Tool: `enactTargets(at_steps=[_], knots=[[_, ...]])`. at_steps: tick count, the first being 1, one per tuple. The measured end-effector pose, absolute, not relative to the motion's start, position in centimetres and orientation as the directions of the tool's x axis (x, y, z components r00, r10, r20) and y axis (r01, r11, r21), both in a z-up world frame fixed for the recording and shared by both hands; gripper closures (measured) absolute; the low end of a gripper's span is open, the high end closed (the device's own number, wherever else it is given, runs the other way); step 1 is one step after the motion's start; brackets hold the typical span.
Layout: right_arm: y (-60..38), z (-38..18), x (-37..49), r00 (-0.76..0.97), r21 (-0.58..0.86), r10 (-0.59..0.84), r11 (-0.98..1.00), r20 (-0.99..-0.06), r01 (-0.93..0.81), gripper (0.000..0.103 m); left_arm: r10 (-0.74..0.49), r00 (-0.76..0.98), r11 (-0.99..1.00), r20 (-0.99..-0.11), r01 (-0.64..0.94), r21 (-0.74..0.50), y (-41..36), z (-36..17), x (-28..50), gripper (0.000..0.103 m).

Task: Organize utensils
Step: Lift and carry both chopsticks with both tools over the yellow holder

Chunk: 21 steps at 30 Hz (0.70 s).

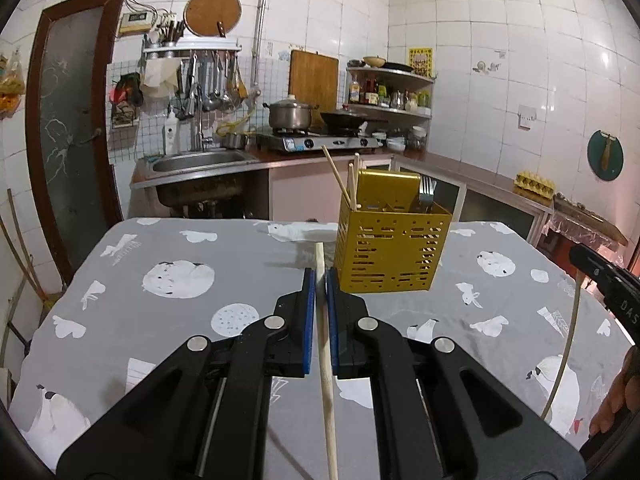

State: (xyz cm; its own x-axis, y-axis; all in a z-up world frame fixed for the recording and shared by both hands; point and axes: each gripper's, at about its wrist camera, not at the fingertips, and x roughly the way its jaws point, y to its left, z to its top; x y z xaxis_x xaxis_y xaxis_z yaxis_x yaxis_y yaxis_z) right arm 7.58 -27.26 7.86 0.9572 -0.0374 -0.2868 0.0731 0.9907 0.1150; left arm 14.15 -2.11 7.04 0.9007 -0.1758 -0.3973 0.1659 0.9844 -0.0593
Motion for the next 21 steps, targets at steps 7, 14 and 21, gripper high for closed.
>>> enactTargets(at_steps=[7,14,21], knots=[[-26.8,8.0,6.8,0.966,0.108,-0.038,0.992,-0.256,0.067,0.098,-0.180,0.910,0.984,-0.374,0.164,-0.074,-1.5,7.3,13.4,0.098],[-27.3,9.2,7.0,0.975,0.127,-0.033,0.990,-0.219,0.062,0.098,-0.190,0.920,0.982,-0.344,0.181,-0.057,-1.7,8.2,12.8,0.099],[-27.2,10.7,8.6,0.982,0.125,-0.036,0.990,-0.187,0.060,0.098,-0.208,0.923,0.978,-0.325,0.193,-0.076,-2.0,9.5,14.0,0.099]])
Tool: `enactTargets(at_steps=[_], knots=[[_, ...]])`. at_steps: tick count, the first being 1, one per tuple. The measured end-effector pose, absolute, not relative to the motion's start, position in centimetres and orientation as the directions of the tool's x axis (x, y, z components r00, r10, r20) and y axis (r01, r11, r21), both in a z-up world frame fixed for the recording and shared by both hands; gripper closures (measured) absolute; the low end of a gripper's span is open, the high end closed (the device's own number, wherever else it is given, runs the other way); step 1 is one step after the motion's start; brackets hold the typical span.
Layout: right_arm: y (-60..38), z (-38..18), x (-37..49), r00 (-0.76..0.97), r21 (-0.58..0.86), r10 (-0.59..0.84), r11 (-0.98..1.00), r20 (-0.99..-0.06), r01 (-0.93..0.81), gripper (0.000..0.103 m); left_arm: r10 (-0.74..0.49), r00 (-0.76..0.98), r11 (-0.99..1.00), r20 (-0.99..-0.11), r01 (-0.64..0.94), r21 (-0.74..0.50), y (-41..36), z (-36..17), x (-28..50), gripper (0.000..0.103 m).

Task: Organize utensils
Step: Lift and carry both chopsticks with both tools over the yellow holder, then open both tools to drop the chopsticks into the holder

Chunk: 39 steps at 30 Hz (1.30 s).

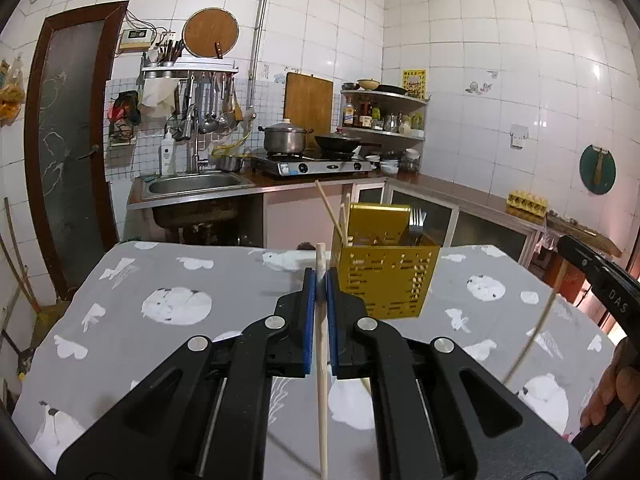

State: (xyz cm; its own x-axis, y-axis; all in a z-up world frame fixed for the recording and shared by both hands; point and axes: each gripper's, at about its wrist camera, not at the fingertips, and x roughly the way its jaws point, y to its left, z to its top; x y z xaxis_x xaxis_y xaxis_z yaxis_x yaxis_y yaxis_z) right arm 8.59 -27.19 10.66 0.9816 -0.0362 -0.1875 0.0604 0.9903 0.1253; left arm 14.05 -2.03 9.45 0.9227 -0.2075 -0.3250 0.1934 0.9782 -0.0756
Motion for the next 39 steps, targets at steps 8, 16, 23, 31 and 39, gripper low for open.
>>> enactTargets(at_steps=[8,16,23,31,39], knots=[[-27.4,12.8,10.8,0.988,0.137,-0.022,0.990,-0.156,0.044,0.098,-0.228,0.933,0.974,-0.279,0.213,-0.083,-3.1,12.3,16.4,0.099],[-27.4,15.7,13.6,0.991,0.129,-0.009,0.991,-0.130,0.026,0.098,-0.277,0.931,0.960,-0.237,0.257,-0.114,-4.9,16.0,19.2,0.099],[-27.5,19.6,16.8,0.997,0.106,-0.017,0.994,-0.074,0.025,0.098,-0.274,0.943,0.959,-0.186,0.255,-0.120,-6.6,20.1,23.2,0.099],[-28.5,22.8,22.8,0.999,0.148,-0.011,0.989,-0.043,0.017,0.098,-0.237,0.960,0.968,-0.147,0.220,-0.123,-8.0,22.1,29.4,0.099],[-28.9,20.6,29.0,0.995,0.173,0.022,0.985,-0.092,-0.005,0.098,-0.205,0.955,0.977,-0.216,0.185,-0.109,-8.8,18.0,34.5,0.099]])
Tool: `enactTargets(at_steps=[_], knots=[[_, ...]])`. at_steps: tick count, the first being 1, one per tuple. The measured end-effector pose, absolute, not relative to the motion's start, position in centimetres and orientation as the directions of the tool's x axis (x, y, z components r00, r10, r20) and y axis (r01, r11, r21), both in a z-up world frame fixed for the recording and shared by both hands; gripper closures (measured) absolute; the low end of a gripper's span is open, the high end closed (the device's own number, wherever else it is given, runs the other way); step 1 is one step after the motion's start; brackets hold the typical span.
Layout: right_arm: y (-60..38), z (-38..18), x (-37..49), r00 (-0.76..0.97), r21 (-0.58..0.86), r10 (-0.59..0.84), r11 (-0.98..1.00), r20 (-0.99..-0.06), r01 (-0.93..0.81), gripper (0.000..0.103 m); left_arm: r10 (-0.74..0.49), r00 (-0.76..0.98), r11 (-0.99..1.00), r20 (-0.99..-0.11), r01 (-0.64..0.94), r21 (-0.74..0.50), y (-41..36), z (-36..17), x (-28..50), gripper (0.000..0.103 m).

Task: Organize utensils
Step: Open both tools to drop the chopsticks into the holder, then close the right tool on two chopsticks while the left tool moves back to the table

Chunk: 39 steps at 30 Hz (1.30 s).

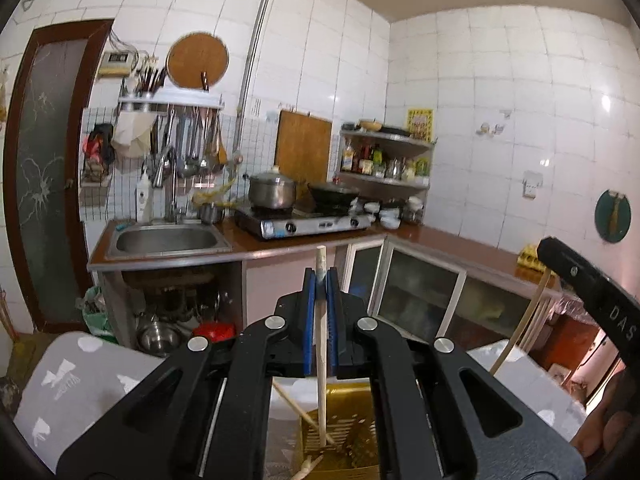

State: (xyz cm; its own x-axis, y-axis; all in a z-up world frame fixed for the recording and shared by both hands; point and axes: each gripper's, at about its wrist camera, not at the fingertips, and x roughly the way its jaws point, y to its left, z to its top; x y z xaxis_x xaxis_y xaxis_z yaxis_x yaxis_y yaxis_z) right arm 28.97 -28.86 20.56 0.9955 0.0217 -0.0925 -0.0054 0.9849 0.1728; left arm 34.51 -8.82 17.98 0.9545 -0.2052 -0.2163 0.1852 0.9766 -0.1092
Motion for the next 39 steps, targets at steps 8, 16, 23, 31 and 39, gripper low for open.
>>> enactTargets(at_steps=[8,16,23,31,39], knots=[[-28.8,13.7,32.4,0.969,0.171,0.059,0.985,-0.239,-0.018,0.098,-0.181,0.927,0.982,-0.327,0.152,-0.113,-8.7,13.0,36.1,0.099],[-29.7,13.2,30.1,0.959,0.130,0.000,0.991,-0.284,0.038,0.044,-0.149,0.941,0.987,-0.305,0.123,-0.105,-6.9,14.8,32.9,0.031],[-31.0,14.0,24.9,0.940,0.129,-0.018,0.989,-0.342,0.066,0.043,-0.106,0.952,0.994,-0.287,0.092,-0.061,-3.9,17.6,27.1,0.007],[-30.1,13.6,17.8,0.920,0.150,0.018,0.988,-0.391,0.045,0.035,-0.076,0.943,0.997,-0.323,0.072,-0.024,-1.0,16.3,21.2,0.005],[-27.9,8.5,13.7,0.875,0.159,0.042,0.987,-0.483,0.040,0.035,-0.032,0.910,0.999,-0.414,0.032,-0.008,1.4,11.1,17.5,0.005]])
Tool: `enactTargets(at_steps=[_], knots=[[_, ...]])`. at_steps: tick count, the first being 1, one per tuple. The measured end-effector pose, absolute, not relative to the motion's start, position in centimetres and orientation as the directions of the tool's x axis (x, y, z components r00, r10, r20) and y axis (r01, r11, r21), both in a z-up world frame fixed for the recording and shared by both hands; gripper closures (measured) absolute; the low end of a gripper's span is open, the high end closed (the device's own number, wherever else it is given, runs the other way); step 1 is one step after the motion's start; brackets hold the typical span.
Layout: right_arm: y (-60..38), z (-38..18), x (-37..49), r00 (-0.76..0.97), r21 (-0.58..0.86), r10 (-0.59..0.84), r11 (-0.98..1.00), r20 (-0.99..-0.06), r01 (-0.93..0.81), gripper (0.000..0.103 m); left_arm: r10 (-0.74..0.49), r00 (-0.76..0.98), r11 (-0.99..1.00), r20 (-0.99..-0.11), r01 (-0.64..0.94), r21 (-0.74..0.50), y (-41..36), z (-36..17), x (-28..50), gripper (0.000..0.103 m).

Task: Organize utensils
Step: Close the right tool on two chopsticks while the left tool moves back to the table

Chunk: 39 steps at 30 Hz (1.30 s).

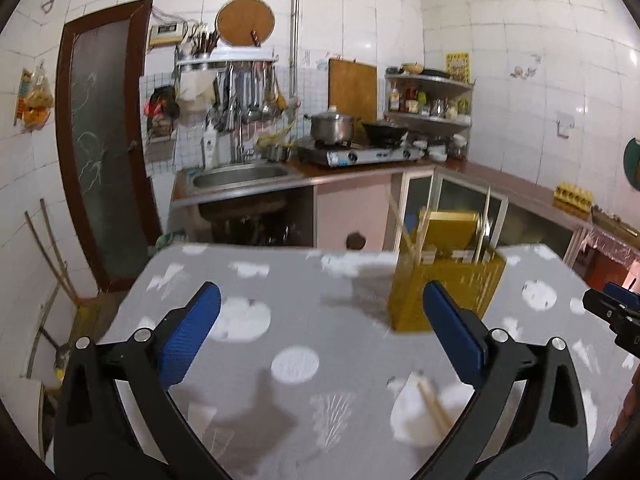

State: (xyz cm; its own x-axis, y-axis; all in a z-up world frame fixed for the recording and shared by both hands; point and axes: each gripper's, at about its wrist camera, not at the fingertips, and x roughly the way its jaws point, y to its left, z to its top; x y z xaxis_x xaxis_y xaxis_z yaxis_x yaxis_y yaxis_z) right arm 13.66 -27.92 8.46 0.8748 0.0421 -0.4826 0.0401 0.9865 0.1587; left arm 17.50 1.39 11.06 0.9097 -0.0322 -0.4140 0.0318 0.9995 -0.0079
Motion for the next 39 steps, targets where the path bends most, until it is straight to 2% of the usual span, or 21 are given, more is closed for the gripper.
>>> enactTargets(at_steps=[10,16,20,22,28,30,34,36,39], knots=[[-25.2,0.0,14.3,0.814,0.114,0.013,0.991,-0.581,0.066,0.035,0.013,0.830,0.999,-0.557,0.014,0.044,2.9,3.2,18.5,0.005],[-24.2,-1.7,15.5,0.787,0.097,0.018,0.994,-0.617,0.054,0.036,0.035,0.798,0.997,-0.601,0.011,0.072,5.0,1.0,19.5,0.005],[-22.3,-2.4,16.3,0.764,0.059,0.036,0.998,-0.644,0.002,0.037,0.052,0.759,0.999,-0.649,-0.036,0.037,7.3,-0.5,20.6,0.005],[-21.3,-2.8,17.0,0.742,0.051,0.056,0.998,-0.668,-0.030,0.044,0.050,0.742,0.998,-0.668,-0.057,0.012,8.3,-1.0,21.0,0.005],[-19.1,-3.7,18.4,0.692,0.051,0.091,0.996,-0.717,-0.078,0.052,0.080,0.722,0.996,-0.687,-0.091,0.019,10.0,-1.5,21.8,0.005],[-18.3,-4.1,18.7,0.676,0.038,0.090,0.995,-0.731,-0.092,0.059,0.077,0.716,0.995,-0.694,-0.095,0.013,10.1,-1.7,21.8,0.005],[-17.7,-4.7,18.9,0.653,0.035,0.101,0.993,-0.751,-0.113,0.063,0.086,0.706,0.995,-0.703,-0.099,0.021,10.1,-2.0,22.2,0.005],[-17.3,-4.7,19.0,0.638,0.038,0.111,0.991,-0.762,-0.127,0.069,0.083,0.700,0.995,-0.709,-0.102,0.016,10.2,-2.1,22.5,0.005],[-16.4,-4.9,19.3,0.627,-0.008,0.077,0.991,-0.775,-0.132,0.073,0.074,0.696,0.995,-0.715,-0.099,0.006,10.0,-2.0,22.6,0.005]])
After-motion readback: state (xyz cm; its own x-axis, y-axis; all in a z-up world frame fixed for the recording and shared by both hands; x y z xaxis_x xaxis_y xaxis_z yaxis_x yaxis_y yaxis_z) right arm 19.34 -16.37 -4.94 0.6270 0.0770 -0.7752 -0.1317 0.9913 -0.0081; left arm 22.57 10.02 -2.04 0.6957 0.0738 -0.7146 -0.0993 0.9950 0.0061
